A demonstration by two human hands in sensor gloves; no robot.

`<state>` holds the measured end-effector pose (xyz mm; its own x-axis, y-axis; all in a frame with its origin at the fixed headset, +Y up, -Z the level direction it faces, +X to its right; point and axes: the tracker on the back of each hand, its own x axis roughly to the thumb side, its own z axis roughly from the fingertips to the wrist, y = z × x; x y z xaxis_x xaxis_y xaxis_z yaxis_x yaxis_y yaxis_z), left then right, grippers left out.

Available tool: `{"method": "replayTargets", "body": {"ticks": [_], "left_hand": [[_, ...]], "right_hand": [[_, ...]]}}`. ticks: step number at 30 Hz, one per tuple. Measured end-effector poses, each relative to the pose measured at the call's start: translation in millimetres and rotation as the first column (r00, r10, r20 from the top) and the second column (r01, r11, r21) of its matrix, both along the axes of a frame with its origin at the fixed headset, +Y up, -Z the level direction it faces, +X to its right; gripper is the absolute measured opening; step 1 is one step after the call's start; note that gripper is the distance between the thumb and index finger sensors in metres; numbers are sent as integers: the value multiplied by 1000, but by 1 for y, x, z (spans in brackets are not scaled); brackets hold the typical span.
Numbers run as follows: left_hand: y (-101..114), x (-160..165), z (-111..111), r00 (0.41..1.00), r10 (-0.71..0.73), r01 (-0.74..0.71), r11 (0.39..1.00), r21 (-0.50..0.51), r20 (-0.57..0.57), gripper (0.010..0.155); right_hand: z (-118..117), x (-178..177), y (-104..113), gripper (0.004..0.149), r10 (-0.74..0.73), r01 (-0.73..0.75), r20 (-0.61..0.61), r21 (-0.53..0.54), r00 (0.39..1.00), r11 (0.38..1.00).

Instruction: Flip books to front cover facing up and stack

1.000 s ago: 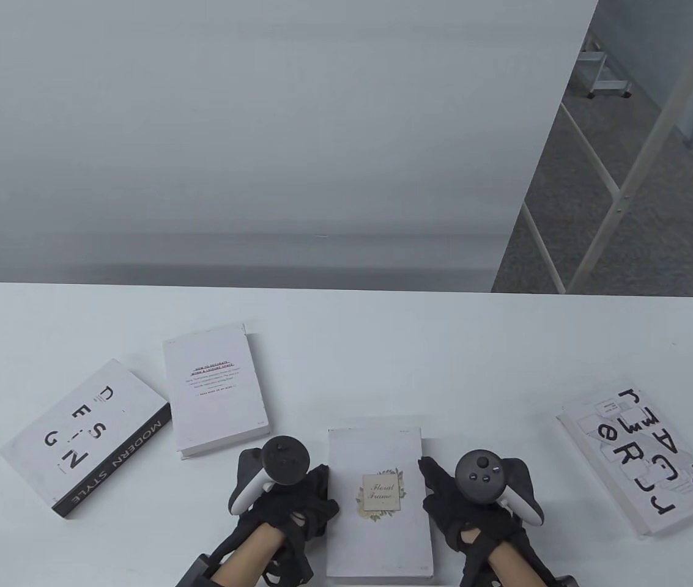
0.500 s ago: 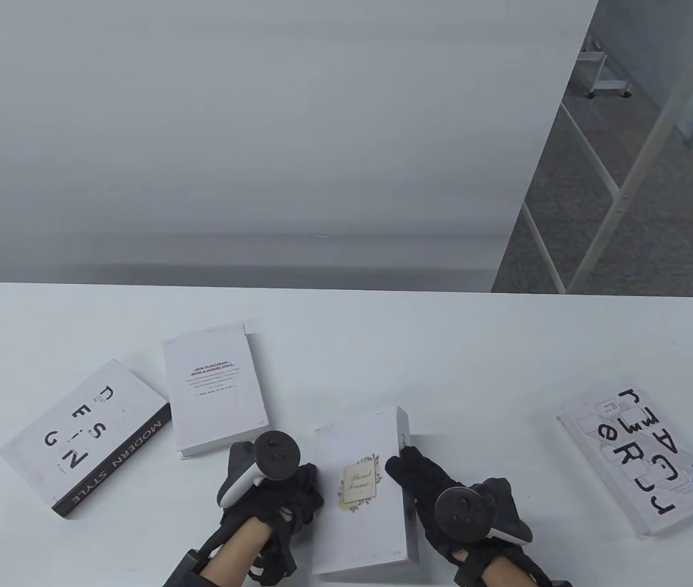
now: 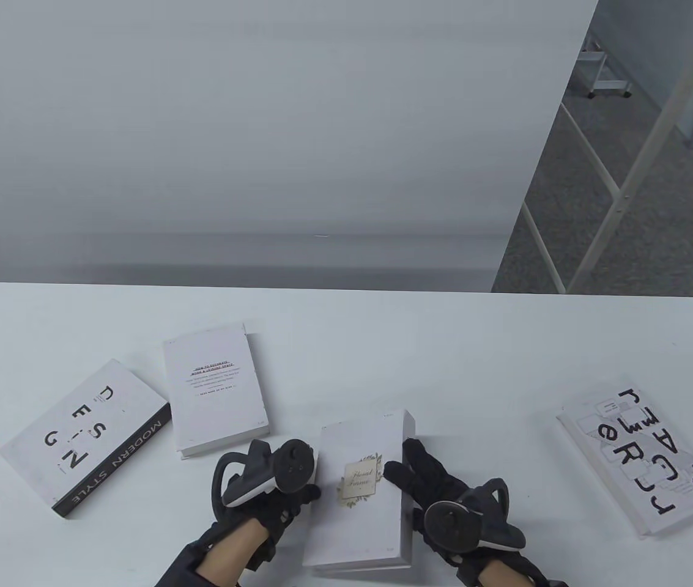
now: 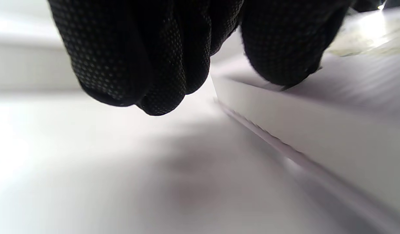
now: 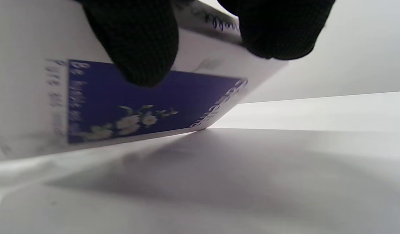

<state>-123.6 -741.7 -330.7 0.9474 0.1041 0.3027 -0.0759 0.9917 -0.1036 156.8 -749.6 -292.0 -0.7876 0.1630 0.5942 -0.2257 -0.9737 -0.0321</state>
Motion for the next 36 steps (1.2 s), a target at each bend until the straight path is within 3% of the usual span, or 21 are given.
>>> {"method": "replayTargets", "body": {"ticks": [3, 6, 8, 10, 14, 16, 19, 24, 28, 30, 32, 34, 36], "left_hand": [[32, -6, 7, 996, -82, 86, 982, 168, -27, 71], [60, -17, 15, 984, -168, 177, 957, 231, -57, 77], [74, -26, 20, 987, -141, 156, 951, 265, -75, 82], [87, -38, 27, 990, -84, 113, 954, 279, -114, 88], [108, -63, 36, 994, 19, 16, 954, 300, -112, 97], [113, -70, 37, 996, 33, -7, 955, 298, -82, 99], [115, -75, 37, 995, 74, -55, 961, 272, -60, 100], [115, -73, 39, 998, 3, 14, 963, 270, -60, 97], [116, -68, 41, 999, 3, 8, 960, 280, -38, 99], [115, -69, 40, 999, 18, -10, 966, 258, -26, 99], [114, -72, 39, 999, 29, -19, 968, 251, -33, 99], [114, -76, 39, 998, 40, -27, 971, 239, -48, 99], [116, -79, 39, 997, 52, -38, 969, 243, -52, 98]], "right_hand": [[-5, 13, 4, 70, -94, 95, 65, -9, 993, 995], [-10, 25, 6, 69, -180, 186, 138, -29, 974, 982], [-14, 32, 7, 68, -244, 257, 184, -50, 952, 965], [-16, 38, 9, 69, -336, 370, 243, -112, 910, 922], [-17, 47, 13, 70, -530, 636, 404, -194, 745, 747], [-21, 50, 13, 71, -567, 698, 452, -198, 688, 688], [-33, 52, 9, 73, -564, 731, 511, -208, 648, 650], [-72, 44, -8, 73, -573, 806, 603, -220, 556, 550], [-104, 34, -27, 73, -557, 884, 701, -249, 447, 396], [-120, 26, -40, 73, -542, 939, 771, -224, 335, 262], [-129, 21, -47, 74, -515, 960, 813, -190, 271, 206], [-138, 18, -51, 74, -445, 964, 864, -149, 236, 222], [-146, 15, -55, 75, -411, 954, 879, -140, 242, 264]]}}
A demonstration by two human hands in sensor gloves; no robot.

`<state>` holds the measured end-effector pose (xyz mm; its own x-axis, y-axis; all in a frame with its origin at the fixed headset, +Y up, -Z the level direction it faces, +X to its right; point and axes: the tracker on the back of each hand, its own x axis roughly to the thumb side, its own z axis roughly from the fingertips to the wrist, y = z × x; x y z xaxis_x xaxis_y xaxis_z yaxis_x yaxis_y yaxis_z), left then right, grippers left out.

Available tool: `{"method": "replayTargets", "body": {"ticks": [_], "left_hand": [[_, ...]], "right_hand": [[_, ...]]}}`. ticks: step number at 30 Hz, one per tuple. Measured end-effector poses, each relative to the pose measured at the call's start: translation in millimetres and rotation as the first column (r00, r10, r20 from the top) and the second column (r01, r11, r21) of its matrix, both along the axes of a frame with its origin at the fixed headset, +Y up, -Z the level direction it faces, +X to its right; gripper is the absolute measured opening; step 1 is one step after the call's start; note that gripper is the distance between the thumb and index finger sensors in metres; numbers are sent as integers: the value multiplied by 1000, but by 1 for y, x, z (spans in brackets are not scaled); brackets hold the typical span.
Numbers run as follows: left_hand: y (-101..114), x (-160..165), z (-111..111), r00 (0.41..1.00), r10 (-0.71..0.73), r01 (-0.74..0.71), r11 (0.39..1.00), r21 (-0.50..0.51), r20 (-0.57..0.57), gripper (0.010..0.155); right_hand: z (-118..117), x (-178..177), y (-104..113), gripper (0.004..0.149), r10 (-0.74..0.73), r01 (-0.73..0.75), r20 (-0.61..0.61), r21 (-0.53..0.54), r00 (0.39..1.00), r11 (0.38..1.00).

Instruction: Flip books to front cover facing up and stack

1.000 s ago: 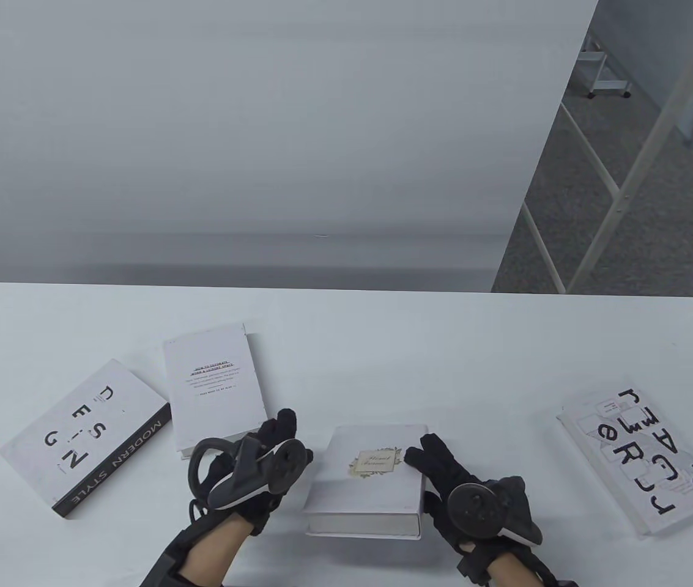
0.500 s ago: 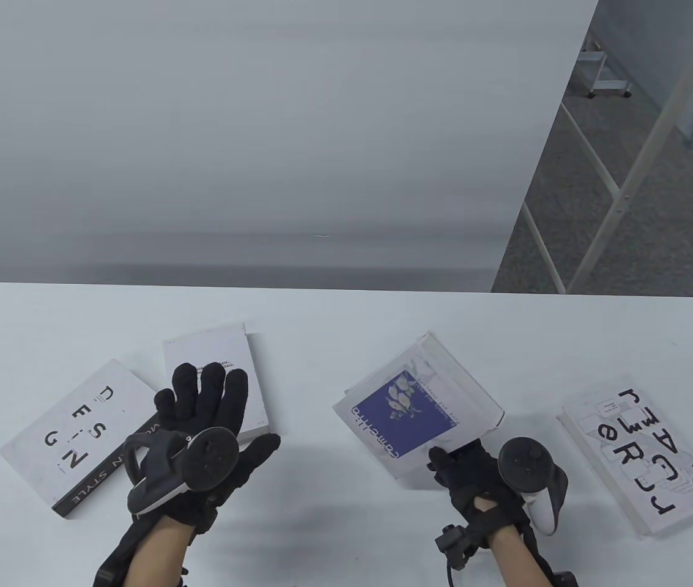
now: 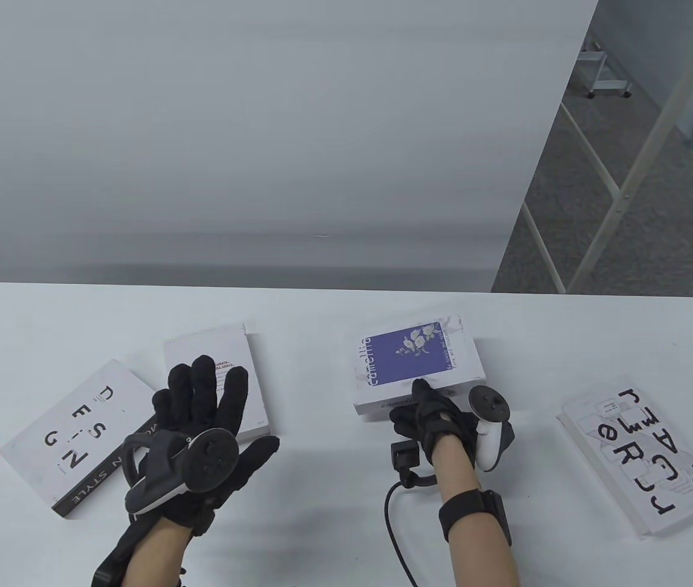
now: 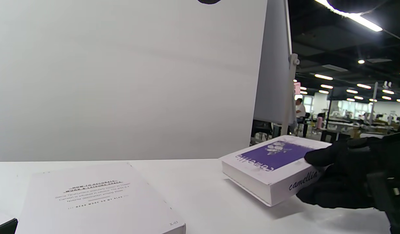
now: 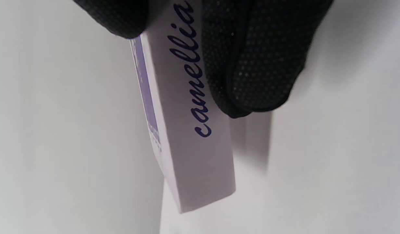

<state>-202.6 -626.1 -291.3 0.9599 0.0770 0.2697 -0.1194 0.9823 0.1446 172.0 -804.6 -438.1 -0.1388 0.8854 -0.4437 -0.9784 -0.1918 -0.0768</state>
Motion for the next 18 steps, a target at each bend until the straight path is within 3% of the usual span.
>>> {"method": "replayTargets", "body": {"ticks": [6, 18], "left_hand": [[1, 0, -1, 1000, 4, -4, 1000, -18, 8, 97], [-10, -1, -8, 1000, -22, 21, 997, -74, -7, 96]], "right_hand": [[-21, -18, -9, 76, -131, 133, 28, -68, 991, 989], [-40, -39, -19, 77, -176, 182, 68, -112, 982, 977]]}}
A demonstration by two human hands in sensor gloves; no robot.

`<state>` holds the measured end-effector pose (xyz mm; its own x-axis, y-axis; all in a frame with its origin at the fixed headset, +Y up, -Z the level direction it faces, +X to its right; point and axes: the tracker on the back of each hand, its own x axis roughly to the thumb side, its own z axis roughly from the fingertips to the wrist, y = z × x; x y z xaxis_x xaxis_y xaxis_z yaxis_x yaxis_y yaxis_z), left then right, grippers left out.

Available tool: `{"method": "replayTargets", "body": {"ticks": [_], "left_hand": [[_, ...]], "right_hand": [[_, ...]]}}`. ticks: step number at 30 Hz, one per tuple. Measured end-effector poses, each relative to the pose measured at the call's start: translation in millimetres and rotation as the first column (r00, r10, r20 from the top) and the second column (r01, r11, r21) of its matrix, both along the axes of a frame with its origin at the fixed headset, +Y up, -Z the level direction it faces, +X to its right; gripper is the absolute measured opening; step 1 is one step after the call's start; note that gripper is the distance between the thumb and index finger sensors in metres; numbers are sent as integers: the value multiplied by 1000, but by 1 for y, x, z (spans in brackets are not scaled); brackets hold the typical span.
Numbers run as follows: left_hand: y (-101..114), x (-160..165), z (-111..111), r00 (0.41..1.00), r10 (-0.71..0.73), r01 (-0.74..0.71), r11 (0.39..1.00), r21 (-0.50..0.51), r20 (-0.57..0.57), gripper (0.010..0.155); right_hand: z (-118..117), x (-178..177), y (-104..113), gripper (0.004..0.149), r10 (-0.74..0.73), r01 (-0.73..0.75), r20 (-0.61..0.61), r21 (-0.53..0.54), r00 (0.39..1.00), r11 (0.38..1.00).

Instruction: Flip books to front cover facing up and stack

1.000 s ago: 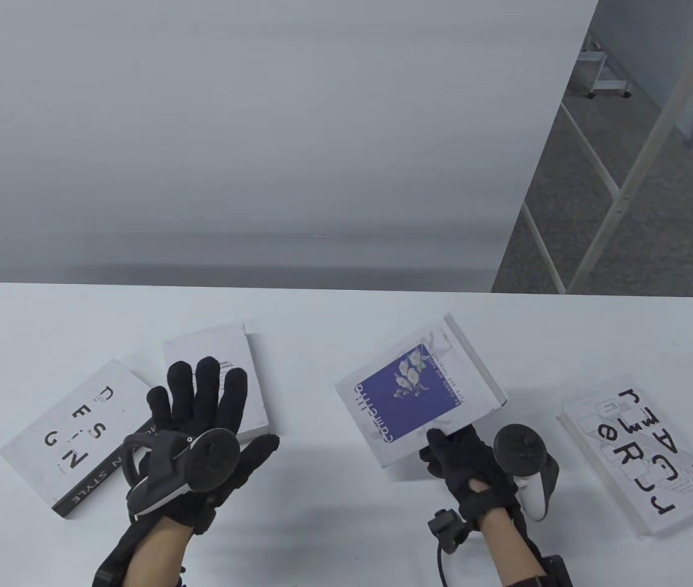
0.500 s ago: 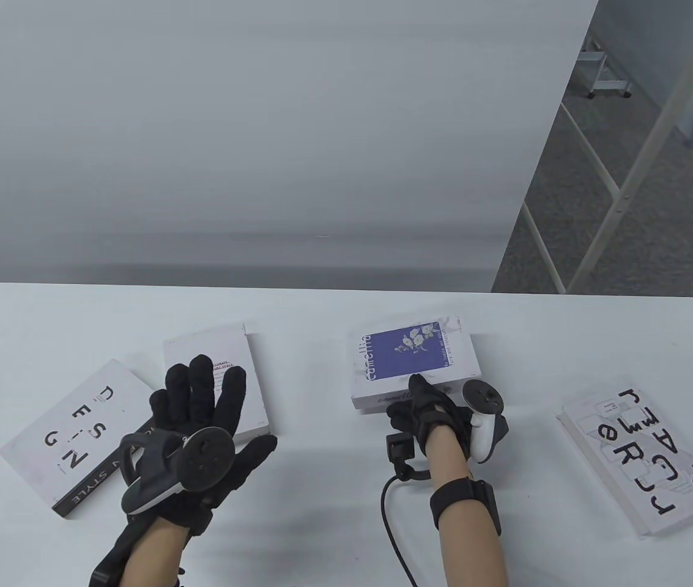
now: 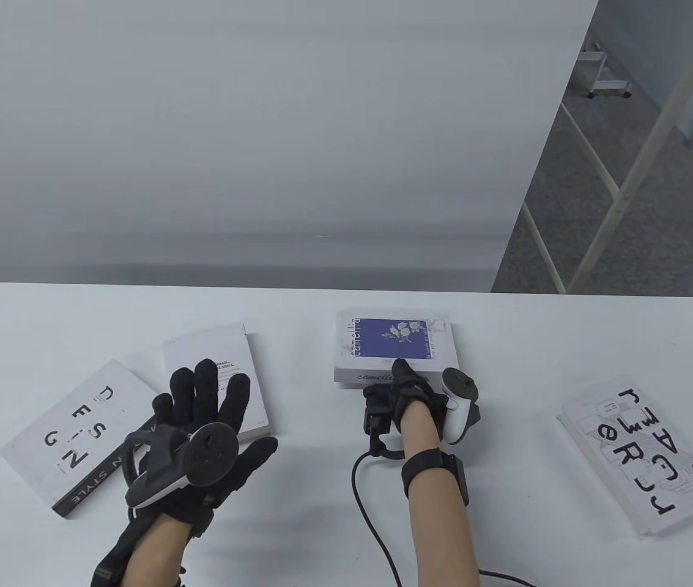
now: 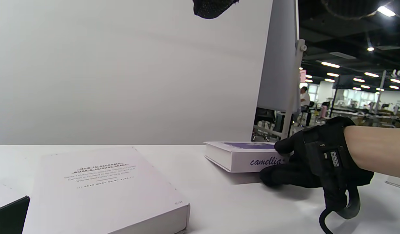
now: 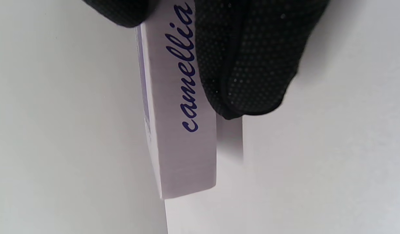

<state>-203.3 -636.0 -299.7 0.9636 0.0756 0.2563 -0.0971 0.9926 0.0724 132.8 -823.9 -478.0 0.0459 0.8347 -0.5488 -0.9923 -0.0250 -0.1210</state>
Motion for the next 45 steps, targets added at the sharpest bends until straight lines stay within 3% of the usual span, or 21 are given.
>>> {"method": "replayTargets", "body": {"ticks": [6, 10, 19, 23, 28, 32, 35, 36, 39, 40, 42, 45], "left_hand": [[-3, 1, -4, 1000, -4, 4, 1000, -16, 2, 96], [-6, 8, -3, 1000, -18, 19, 1000, -12, 23, 96], [-13, 24, -3, 996, -21, 23, 999, -28, 84, 99], [-20, 29, -5, 995, -52, 55, 998, -26, 90, 100], [-27, 32, -9, 995, -62, 65, 997, -34, 80, 100], [-31, 27, -13, 996, -68, 71, 996, -48, 57, 100], [-34, 23, -15, 997, -73, 75, 996, -57, 39, 100], [-35, 22, -16, 997, -73, 75, 995, -62, 35, 100], [-40, 20, -19, 997, -69, 71, 994, -81, 33, 99], [-42, 20, -20, 997, -68, 70, 994, -88, 33, 98], [-44, 22, -20, 997, -75, 78, 993, -87, 34, 98], [-45, 24, -20, 995, -93, 96, 993, -71, 44, 99]], "right_hand": [[8, -7, 4, 82, -66, 66, -44, 15, 997, 998], [21, 1, 11, 79, -13, 19, -89, 68, 996, 998], [65, 70, 53, 81, 211, -128, -227, 331, 951, 935], [90, 105, 79, 80, 398, -269, -209, 459, 893, 847], [126, 151, 119, 75, 619, -517, 31, 583, 785, 627], [145, 188, 144, 76, 774, -645, 13, 562, 634, 519], [156, 221, 155, 71, 872, -786, 111, 498, 476, 365], [157, 228, 156, 69, 887, -809, 117, 476, 447, 346], [159, 254, 149, 68, 969, -923, 37, 315, 245, 221], [159, 261, 144, 68, 977, -939, -7, 274, 213, 207], [156, 273, 132, 67, 965, -937, -61, 230, 255, 262], [153, 286, 114, 65, 955, -940, -103, 172, 279, 294]]}}
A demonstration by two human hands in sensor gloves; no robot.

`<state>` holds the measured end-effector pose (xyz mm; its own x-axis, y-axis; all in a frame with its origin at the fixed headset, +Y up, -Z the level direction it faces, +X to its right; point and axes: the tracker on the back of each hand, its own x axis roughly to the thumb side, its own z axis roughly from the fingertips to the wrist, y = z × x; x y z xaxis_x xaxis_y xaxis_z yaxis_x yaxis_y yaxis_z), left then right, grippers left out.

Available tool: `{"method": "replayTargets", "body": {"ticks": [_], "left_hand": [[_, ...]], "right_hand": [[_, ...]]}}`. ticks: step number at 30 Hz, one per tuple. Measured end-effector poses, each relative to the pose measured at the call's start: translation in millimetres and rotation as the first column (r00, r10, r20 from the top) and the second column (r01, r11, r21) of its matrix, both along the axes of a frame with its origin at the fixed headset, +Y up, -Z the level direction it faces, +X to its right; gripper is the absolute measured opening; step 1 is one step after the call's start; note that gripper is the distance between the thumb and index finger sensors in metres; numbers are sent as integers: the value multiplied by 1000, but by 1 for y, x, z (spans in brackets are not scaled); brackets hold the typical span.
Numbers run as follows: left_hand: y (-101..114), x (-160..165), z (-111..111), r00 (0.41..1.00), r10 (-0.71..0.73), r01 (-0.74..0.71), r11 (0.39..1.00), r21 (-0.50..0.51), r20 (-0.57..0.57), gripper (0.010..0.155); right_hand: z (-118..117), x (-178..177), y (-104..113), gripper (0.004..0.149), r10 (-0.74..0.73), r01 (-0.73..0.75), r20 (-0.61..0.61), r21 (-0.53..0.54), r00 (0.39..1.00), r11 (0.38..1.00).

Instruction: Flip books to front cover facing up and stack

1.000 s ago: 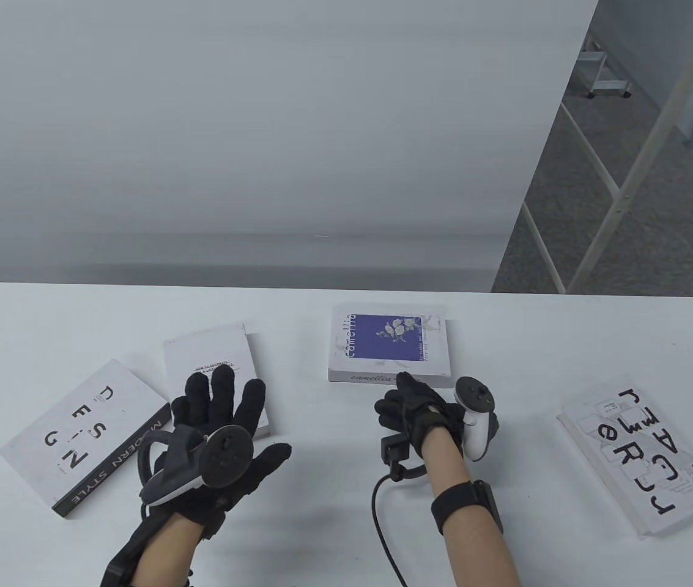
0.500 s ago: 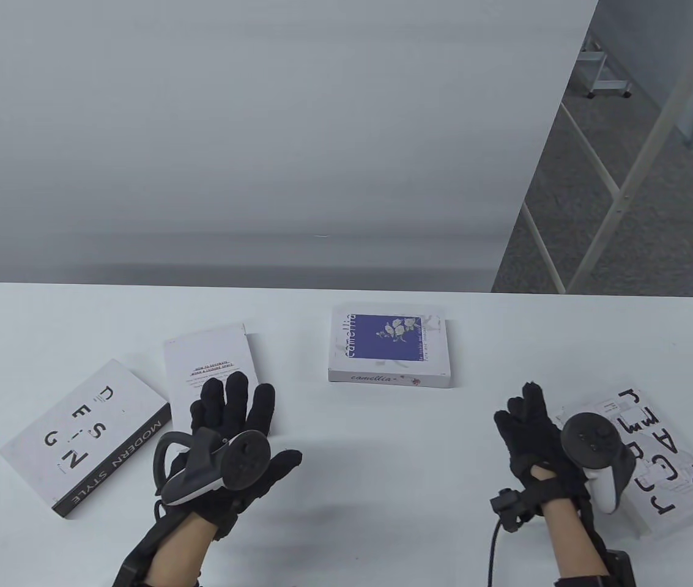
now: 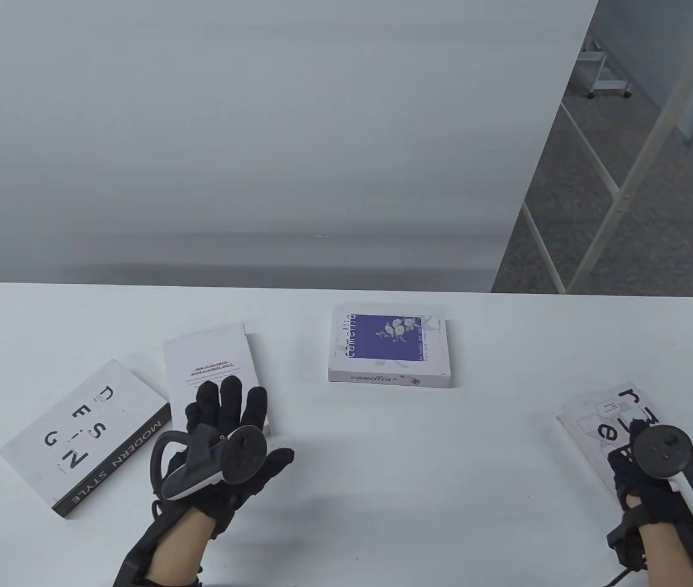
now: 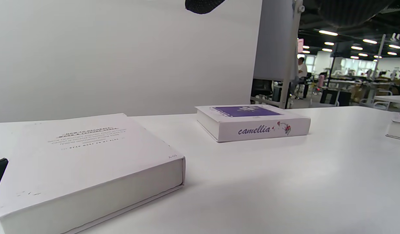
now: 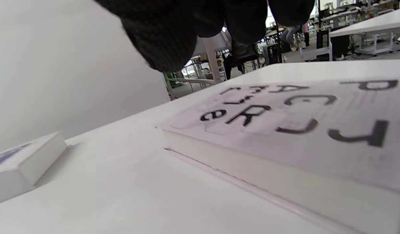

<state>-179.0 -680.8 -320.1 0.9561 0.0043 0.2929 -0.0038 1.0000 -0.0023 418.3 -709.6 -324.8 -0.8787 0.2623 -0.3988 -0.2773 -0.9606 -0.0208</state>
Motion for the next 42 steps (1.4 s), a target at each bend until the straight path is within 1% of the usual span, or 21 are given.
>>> {"method": "replayTargets", "body": {"ticks": [2, 4, 6, 8, 11, 12, 14, 17, 19, 22, 24, 28, 30, 32, 34, 37, 42], "left_hand": [[1, 1, 1, 1000, -5, 4, 1000, 18, 11, 99], [5, 2, 4, 1000, -8, 8, 999, 37, 15, 98], [9, 3, 6, 1000, -8, 7, 998, 58, 20, 98], [12, 3, 7, 1000, 1, -3, 998, 66, 24, 98], [15, 4, 9, 1000, 9, -11, 997, 71, 29, 98], [15, 4, 10, 999, 9, -11, 997, 72, 30, 98], [15, 5, 10, 999, 9, -12, 997, 73, 33, 98], [15, 5, 10, 999, 9, -12, 998, 68, 34, 98], [15, 5, 10, 999, 9, -11, 998, 67, 34, 98], [16, 5, 10, 999, 13, -15, 997, 71, 31, 97], [16, 4, 10, 999, 14, -16, 997, 73, 29, 97], [15, 5, 10, 999, 22, -24, 997, 69, 32, 97], [15, 5, 10, 999, 21, -23, 997, 70, 32, 97], [15, 5, 11, 999, 19, -22, 997, 72, 33, 97], [16, 5, 11, 999, 14, -16, 997, 72, 34, 97], [16, 4, 11, 999, 20, -22, 997, 71, 33, 97], [17, 4, 11, 999, 23, -25, 997, 71, 30, 96]], "right_hand": [[-1, 8, -12, 64, 1, 1, 33, -66, 999, 998], [-1, 16, -26, 61, -29, 35, 55, -116, 998, 993], [0, 22, -32, 58, -33, 44, 81, -142, 996, 989], [1, 28, -36, 56, -22, 38, 114, -141, 993, 989], [0, 34, -41, 55, 40, -14, 134, -188, 990, 982], [0, 36, -42, 56, 30, -5, 127, -193, 991, 981], [0, 41, -45, 56, -20, 41, 135, -158, 991, 987], [0, 47, -52, 56, -85, 103, 115, -153, 990, 983], [1, 50, -54, 55, -138, 148, 86, -129, 987, 980], [2, 49, -50, 55, -115, 126, 78, -160, 990, 979], [0, 42, -47, 53, -62, 72, 56, -183, 996, 980], [-6, 15, -35, 47, 42, -51, -61, -171, 997, 984], [-10, -9, -33, 46, 117, -148, -179, -170, 977, 974], [-13, -30, -31, 46, 192, -238, -255, -165, 948, 957], [-15, -48, -31, 46, 237, -302, -320, -171, 917, 938], [-17, -72, -30, 46, 280, -363, -404, -145, 871, 920], [-16, -103, -28, 45, 243, -353, -492, -143, 836, 925]]}}
